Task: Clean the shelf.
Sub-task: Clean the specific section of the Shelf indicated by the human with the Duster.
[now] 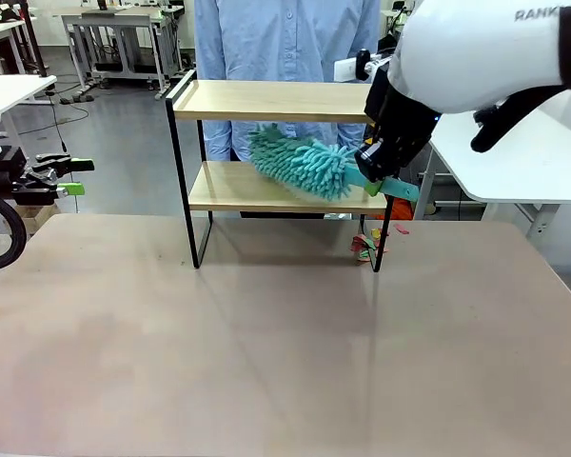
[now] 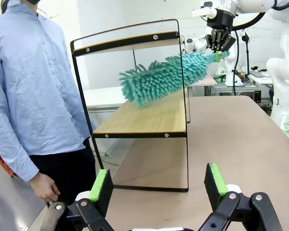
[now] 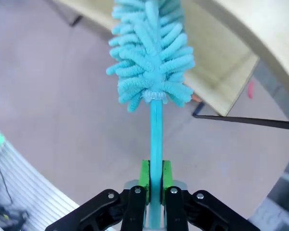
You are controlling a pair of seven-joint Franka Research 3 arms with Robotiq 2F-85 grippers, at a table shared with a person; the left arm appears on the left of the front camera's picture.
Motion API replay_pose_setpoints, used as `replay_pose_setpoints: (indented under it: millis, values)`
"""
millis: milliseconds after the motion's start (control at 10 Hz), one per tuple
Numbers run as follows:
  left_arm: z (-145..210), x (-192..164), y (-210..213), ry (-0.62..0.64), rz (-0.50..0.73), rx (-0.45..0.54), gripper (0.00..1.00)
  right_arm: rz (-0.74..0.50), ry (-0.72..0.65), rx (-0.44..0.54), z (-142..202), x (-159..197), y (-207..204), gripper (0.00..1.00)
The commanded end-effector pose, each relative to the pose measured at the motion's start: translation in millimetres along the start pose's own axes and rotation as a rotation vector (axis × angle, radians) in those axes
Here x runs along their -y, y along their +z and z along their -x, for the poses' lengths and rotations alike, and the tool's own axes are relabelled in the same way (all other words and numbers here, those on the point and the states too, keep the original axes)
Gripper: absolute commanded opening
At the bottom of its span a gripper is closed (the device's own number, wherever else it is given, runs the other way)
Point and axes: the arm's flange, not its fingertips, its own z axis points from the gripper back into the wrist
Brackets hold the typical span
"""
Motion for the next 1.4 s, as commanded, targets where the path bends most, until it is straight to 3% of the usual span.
replay_pose_setpoints:
  millis: [0,200,400,700,1000,1200,1300]
  values:
    - [-3,2,-1,-0.013,-0.001,0.004,1.00,-0.073,0.169,-0.006,24,3,18,0.13]
    - [-3,2,-1,-0.013,-0.001,0.004,1.00,-0.114,0.297,-0.043,43,-3,31,0.13]
    - [-3,2,-1,-0.013,-0.001,0.004,1.00,-0.151,0.418,-0.141,68,-11,39,0.13]
    - [-3,2,-1,-0.013,-0.001,0.004,1.00,-0.144,0.507,-0.271,111,-20,51,0.13]
    - [-3,2,-1,-0.013,-0.001,0.004,1.00,-0.132,0.532,-0.390,136,-19,45,0.13]
    - [-3,2,-1,-0.013,-0.001,0.004,1.00,-0.149,0.454,-0.383,128,-9,49,0.13]
    - [-3,2,-1,-0.013,-0.001,0.004,1.00,-0.142,0.491,-0.394,134,-24,44,0.13]
